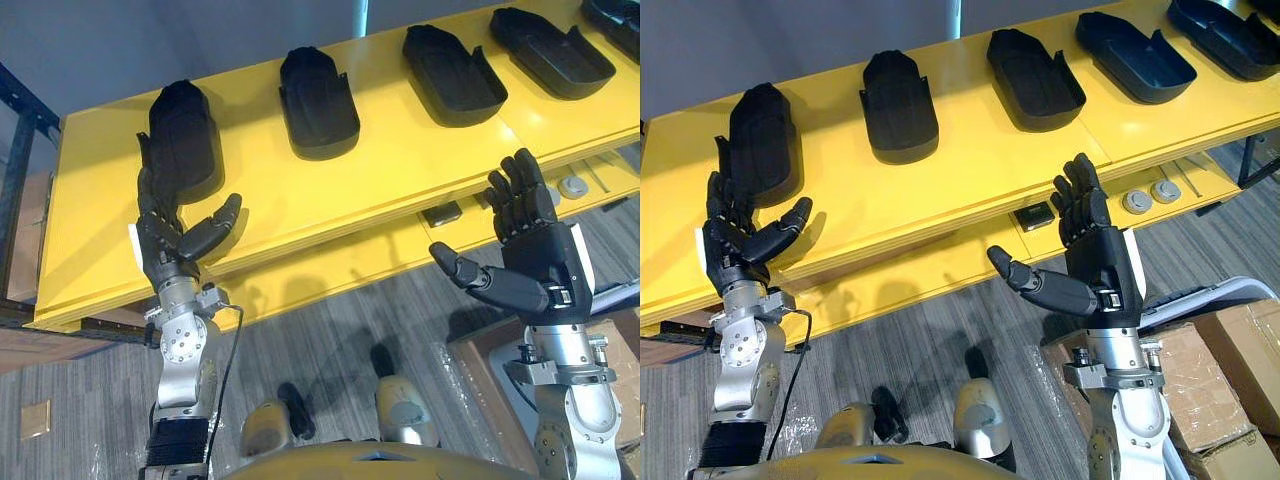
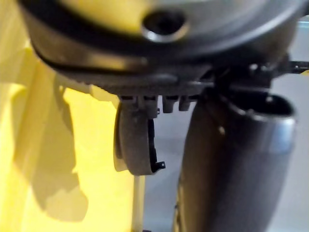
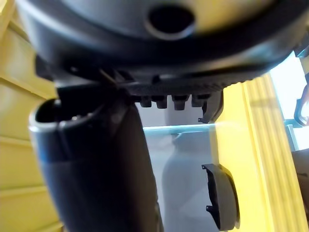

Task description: Walk over and take three plastic housings, then place them on the shelf

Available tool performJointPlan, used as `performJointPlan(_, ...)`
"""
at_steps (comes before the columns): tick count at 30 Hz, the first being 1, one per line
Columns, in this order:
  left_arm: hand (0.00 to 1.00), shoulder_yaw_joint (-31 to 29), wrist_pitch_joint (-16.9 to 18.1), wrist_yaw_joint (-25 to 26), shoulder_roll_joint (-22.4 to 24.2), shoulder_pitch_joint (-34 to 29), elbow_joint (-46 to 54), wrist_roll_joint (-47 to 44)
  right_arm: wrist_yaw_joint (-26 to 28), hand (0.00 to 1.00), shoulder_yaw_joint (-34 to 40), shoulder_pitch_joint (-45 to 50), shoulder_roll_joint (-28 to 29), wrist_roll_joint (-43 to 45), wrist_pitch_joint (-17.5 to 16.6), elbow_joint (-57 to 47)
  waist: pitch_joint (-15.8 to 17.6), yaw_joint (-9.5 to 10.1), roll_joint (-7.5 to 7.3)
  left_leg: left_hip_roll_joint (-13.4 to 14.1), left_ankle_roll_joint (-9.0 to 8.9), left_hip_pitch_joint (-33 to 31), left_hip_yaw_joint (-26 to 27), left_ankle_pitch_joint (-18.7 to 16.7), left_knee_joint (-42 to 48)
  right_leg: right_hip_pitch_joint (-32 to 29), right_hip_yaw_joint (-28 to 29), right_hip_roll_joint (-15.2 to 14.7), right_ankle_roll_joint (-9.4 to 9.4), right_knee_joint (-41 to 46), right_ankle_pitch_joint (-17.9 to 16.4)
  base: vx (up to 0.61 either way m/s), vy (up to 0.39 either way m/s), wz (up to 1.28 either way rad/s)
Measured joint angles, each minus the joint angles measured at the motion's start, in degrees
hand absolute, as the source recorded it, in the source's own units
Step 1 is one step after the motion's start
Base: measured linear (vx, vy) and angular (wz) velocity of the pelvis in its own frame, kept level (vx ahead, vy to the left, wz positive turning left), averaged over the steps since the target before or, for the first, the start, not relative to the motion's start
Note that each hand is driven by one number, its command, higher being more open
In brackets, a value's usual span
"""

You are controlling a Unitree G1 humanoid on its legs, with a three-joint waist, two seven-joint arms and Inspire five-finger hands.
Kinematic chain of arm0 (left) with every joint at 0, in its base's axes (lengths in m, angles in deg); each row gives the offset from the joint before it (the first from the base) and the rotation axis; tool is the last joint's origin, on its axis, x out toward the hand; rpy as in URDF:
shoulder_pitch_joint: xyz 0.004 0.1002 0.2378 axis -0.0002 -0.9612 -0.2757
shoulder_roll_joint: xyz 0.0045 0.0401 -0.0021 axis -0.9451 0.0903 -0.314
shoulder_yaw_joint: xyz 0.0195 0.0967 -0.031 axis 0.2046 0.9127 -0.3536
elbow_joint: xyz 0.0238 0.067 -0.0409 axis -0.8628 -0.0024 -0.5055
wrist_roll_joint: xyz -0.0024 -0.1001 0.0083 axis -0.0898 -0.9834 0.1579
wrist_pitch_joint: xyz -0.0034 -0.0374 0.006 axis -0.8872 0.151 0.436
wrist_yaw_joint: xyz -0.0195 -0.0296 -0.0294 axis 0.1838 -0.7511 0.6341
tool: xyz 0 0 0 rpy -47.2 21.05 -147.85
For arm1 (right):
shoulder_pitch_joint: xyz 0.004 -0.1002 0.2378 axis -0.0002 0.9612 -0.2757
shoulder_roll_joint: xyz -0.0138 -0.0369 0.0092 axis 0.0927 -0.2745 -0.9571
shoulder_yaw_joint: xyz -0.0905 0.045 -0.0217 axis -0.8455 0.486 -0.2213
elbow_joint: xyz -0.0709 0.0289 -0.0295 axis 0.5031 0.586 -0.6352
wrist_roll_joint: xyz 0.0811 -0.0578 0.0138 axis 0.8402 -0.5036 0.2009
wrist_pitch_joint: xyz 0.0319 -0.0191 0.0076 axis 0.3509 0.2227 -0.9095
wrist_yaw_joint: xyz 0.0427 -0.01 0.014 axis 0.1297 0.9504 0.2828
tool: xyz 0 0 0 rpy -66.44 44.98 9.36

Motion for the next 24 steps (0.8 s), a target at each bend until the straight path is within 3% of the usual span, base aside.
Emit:
performJointPlan(7, 1.00, -0.56, 0.22, -1.42, -0.03, -0.07, -1.40, -0.07, 2.76, 1.00, 0.42, 0.06, 0.05, 0.25, -0.03, 0.00, -1.09, -0.80, -0.84, -0.02, 0.07, 1.84, 0.69, -0.40, -0.16, 2.07, 0.57, 0.00, 0.57, -1.09, 0.54, 0.04, 0.037, -0.06)
performJointPlan(12, 1.00, 0.04, 1.69, -6.74, 0.86, -3.52, -0.41, -0.03, 1.78, 1.00, -0.02, 0.77, 3.33, 0.17, -1.50, 0.00, -4.48, -0.85, -1.16, -0.29, 0.02, 2.26, 0.45, -0.40, -1.33, 3.47, 0.10, -0.18, 0.70, -2.71, 0.63, 0.03, 0.028, 0.04)
performJointPlan(16, 1.00, 1.81, 2.09, -11.44, 1.62, -7.84, 4.32, 0.38, -4.51, 1.00, -1.45, 1.88, 5.53, -1.12, -2.65, 0.66, -6.10, -0.37, -0.74, -1.44, 0.03, 3.25, -1.55, 0.68, -3.49, 5.46, -2.17, -0.94, 0.56, -3.79, 0.51, 0.04, 0.018, 0.29)
performJointPlan(20, 1.00, -0.09, 2.89, -13.37, 2.09, -13.60, 8.22, 0.36, -14.58, 1.00, -1.81, 3.85, 8.02, -8.79, -2.70, 6.59, -7.22, 1.21, -0.09, -2.26, -0.19, 5.06, -3.68, 2.54, -7.14, 7.77, -4.71, -1.28, 0.18, -4.59, 0.14, 0.02, -0.006, 0.28)
performJointPlan(22, 1.00, -2.07, 4.13, -12.50, 3.15, -17.68, 8.90, -0.15, -21.02, 1.00, -1.37, 6.55, 9.72, -11.85, -2.71, 8.50, -7.79, 2.14, 0.45, -2.42, -0.40, 5.96, -3.99, 3.50, -9.23, 7.82, -5.38, -1.27, -0.11, -4.60, -0.29, 0.01, -0.028, 0.19)
performJointPlan(24, 1.00, -4.82, 6.59, -5.64, 5.39, -23.47, 9.17, 2.73, -27.70, 1.00, 1.12, 9.40, 12.40, -11.78, -2.86, 12.98, -8.86, 2.44, 0.66, -2.56, -0.73, 6.39, -4.61, 4.45, -11.59, 7.83, -6.62, -1.15, -0.33, -4.46, -1.14, 0.01, -0.040, 0.24)
